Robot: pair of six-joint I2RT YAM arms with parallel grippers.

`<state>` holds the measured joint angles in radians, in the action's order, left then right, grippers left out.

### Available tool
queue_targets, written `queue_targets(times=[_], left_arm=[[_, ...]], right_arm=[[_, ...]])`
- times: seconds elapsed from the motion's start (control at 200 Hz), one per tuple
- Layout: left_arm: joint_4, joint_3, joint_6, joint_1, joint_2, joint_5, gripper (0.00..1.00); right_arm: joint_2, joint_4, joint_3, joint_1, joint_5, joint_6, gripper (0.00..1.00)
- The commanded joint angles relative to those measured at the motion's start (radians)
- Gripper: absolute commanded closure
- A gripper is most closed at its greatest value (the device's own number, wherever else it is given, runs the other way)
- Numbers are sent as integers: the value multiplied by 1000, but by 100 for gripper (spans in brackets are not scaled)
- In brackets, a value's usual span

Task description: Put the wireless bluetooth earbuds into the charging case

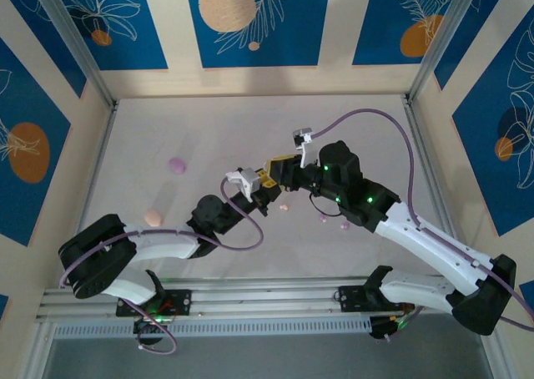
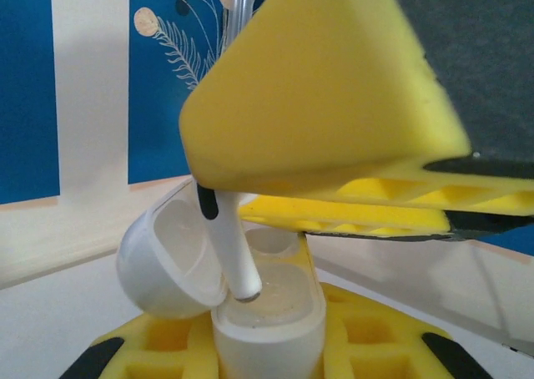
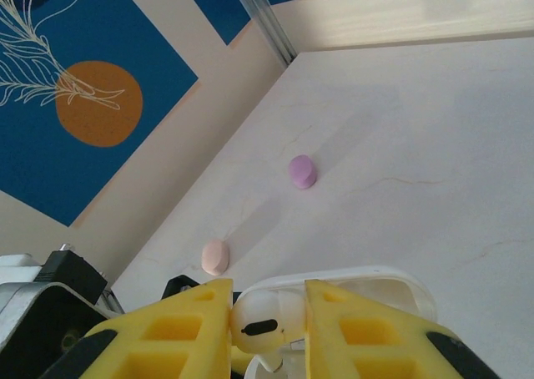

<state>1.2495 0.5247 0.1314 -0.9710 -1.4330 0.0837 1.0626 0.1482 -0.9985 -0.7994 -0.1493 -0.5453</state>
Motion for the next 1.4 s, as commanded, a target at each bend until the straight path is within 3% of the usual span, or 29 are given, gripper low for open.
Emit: queue_targets(times=[0.0,0.57,1.025,1.391], left_arm=[[119,12,-5,-9,-1,37,83],[140,3,5,-9,3,46,83],[134,0,-2,-9,17,60,83],[146,-5,-15,-9,14,14,82]], right_arm=[[7,34,3,-12,38,22,75],[-6,53,15,-10,22,73,75],[-27,74,15,12,78,102,75],[-21,85,20,39,71,86,75]])
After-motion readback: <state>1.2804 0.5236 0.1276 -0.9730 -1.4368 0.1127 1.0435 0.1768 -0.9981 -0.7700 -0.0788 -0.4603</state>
